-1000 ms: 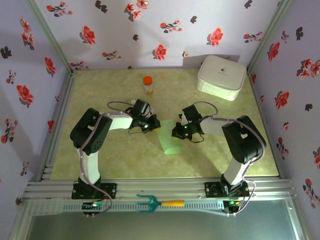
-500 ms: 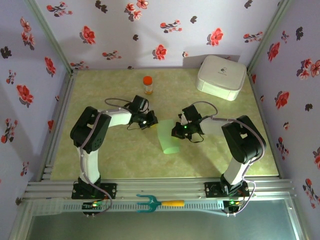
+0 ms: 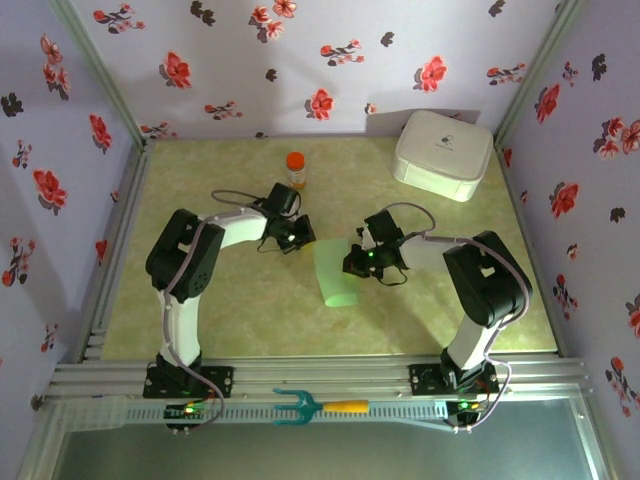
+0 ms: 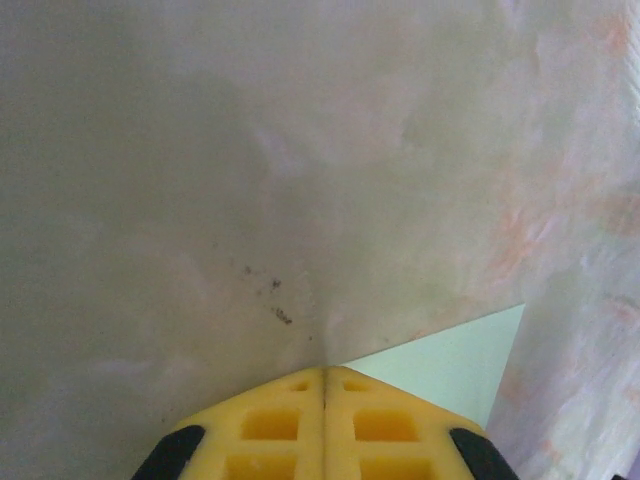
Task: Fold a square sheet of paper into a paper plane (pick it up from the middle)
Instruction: First fold the square sheet of paper in half at the center of the table.
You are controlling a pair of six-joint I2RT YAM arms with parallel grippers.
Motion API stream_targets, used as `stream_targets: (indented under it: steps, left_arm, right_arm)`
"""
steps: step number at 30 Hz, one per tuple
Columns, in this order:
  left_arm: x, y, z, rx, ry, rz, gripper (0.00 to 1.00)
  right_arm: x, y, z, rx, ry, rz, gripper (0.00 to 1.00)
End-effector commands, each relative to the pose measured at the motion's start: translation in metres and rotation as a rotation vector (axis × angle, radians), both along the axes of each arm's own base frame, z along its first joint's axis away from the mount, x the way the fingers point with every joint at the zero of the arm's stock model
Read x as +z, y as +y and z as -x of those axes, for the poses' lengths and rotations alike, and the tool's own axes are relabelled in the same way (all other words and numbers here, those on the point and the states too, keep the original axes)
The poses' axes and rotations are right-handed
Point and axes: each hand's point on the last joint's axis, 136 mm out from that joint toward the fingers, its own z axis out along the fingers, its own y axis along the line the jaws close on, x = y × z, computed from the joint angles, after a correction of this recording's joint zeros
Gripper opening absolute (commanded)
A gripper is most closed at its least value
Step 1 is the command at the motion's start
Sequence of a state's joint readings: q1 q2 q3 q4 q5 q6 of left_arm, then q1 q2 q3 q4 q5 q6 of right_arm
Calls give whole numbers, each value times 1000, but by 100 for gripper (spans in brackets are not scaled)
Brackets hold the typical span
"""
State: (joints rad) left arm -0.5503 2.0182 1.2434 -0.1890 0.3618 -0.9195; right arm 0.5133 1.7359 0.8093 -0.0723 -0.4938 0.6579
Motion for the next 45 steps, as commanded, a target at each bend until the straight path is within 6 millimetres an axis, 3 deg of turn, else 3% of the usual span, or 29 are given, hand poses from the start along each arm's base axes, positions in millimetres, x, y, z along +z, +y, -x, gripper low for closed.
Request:
stream_targets:
  steps: [1, 7, 11, 15, 19, 22, 29, 39, 45]
  left_arm:
    - [-22, 28, -6, 91, 45, -144, 5]
    - [-17, 27, -12, 97, 36, -155, 5]
    - [5, 17, -12, 67, -10, -138, 5]
    - [40, 8, -9, 34, -81, -118, 8]
    - [67, -5, 8, -32, -134, -91, 8]
    - [73, -20, 32, -102, -137, -48, 8]
    - [49, -49, 81, -196, -61, 74, 6]
    - [14, -50, 97, -207, 11, 112, 5]
    - [-9, -36, 111, -211, 45, 78, 5]
  right_arm:
    - [-45, -34, 31, -41, 132, 181, 0]
    - [-44, -34, 31, -44, 131, 178, 0]
    - [-45, -34, 31, -57, 135, 174, 0]
    - [-46, -33, 29, -85, 141, 165, 0]
    - [-46, -31, 27, -123, 143, 141, 0]
    - [-45, -32, 27, -127, 137, 144, 0]
    - [-43, -35, 27, -128, 127, 156, 0]
    - [-44, -35, 28, -121, 130, 159, 0]
    - [-45, -36, 29, -115, 134, 170, 0]
